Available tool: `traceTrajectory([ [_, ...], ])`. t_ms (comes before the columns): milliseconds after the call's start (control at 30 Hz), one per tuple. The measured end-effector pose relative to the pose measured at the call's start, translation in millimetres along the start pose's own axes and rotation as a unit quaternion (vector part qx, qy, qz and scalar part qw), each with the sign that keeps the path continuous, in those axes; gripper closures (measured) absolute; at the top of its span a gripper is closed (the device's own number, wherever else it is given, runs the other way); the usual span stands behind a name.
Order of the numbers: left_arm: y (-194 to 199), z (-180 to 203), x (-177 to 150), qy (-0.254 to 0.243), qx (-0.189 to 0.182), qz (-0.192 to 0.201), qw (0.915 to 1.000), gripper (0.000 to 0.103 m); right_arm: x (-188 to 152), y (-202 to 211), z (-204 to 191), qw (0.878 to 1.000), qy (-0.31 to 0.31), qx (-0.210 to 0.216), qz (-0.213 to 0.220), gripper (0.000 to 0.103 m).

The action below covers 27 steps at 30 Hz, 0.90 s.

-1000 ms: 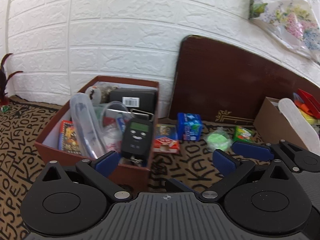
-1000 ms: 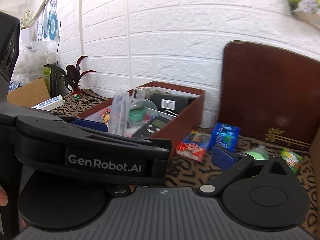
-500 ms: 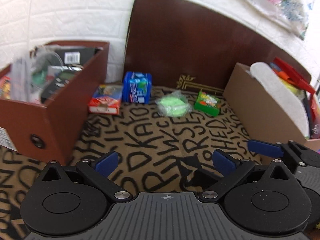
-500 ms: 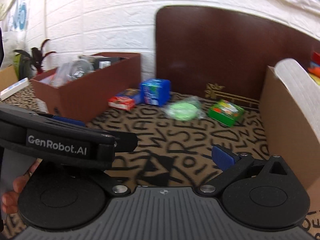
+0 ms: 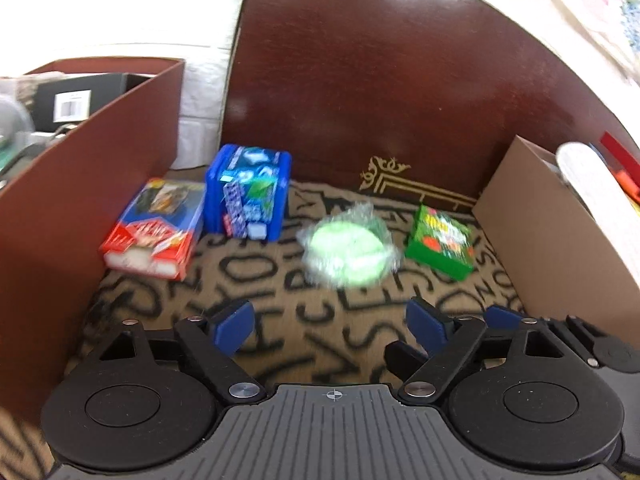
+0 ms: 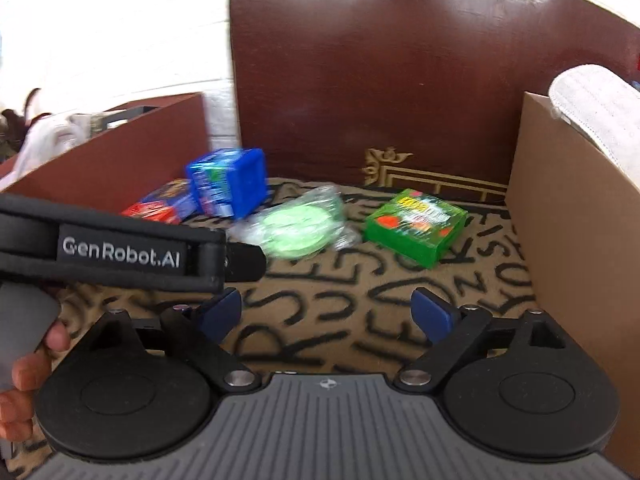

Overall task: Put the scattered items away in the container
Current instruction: 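Move both tools back toward the green items on the rug, then grasp the bagged green ball with the left tool while the right tool approaches the green box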

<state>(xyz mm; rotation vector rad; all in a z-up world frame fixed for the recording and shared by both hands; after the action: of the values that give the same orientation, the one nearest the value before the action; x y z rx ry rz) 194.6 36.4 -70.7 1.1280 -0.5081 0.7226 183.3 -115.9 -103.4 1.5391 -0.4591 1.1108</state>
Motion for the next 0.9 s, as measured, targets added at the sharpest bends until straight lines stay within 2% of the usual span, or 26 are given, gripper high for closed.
traceTrajectory([
  [100,-15,5,9,-0.012,-0.001,0.004,0.9999,0.014,7,-12,13,0.999,-0.015,-0.035,0.005,0.01],
  [267,-39,13,20,-0.034,0.007,0.004,0.9994,0.017,16,-27,24,0.998,-0.009,-0.056,0.007,0.01],
  [567,-59,10,24,-0.017,0.011,0.001,0.9998,0.021,25,-48,34,0.998,0.004,-0.066,0.0,0.011],
  [600,-61,10,25,-0.019,0.013,-0.001,0.9997,0.026,25,-51,34,0.998,0.006,-0.064,-0.002,0.016],
  [633,-62,11,25,-0.024,0.017,-0.001,0.9996,0.033,26,-53,35,0.998,0.006,-0.061,-0.006,0.028],
  [667,-63,13,25,-0.032,0.018,-0.001,0.9993,0.037,26,-56,35,0.998,0.005,-0.055,-0.012,0.035],
  [700,-62,14,24,-0.04,0.017,-0.001,0.999,0.05,25,-58,36,0.999,0.001,-0.045,-0.018,0.049],
  [733,-61,14,24,-0.043,0.013,0.0,0.999,0.058,24,-58,36,0.999,-0.002,-0.039,-0.019,0.055],
  [767,-60,14,23,-0.04,0.006,-0.005,0.9992,0.059,24,-56,34,0.999,0.0,-0.039,-0.017,0.058],
  [833,-59,13,24,-0.039,0.005,-0.008,0.9992,0.064,25,-55,31,0.999,0.004,-0.038,-0.018,0.08],
  [900,-56,12,23,-0.042,0.005,-0.011,0.9991,0.07,25,-51,29,0.999,0.002,-0.033,-0.019,0.092],
])
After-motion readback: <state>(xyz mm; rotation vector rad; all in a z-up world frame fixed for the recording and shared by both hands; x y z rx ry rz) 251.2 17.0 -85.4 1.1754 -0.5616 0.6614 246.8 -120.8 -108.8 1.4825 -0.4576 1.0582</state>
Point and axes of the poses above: each gripper's, at about its wrist camera, not at the fingertips, and y roughly against the way its jaws point, z to its right, x to its top, the point moved 2 cm from there along -y, roughly the way its jaws point, and after that the axes turned 7 degrees about y, right-handed, at the moved point
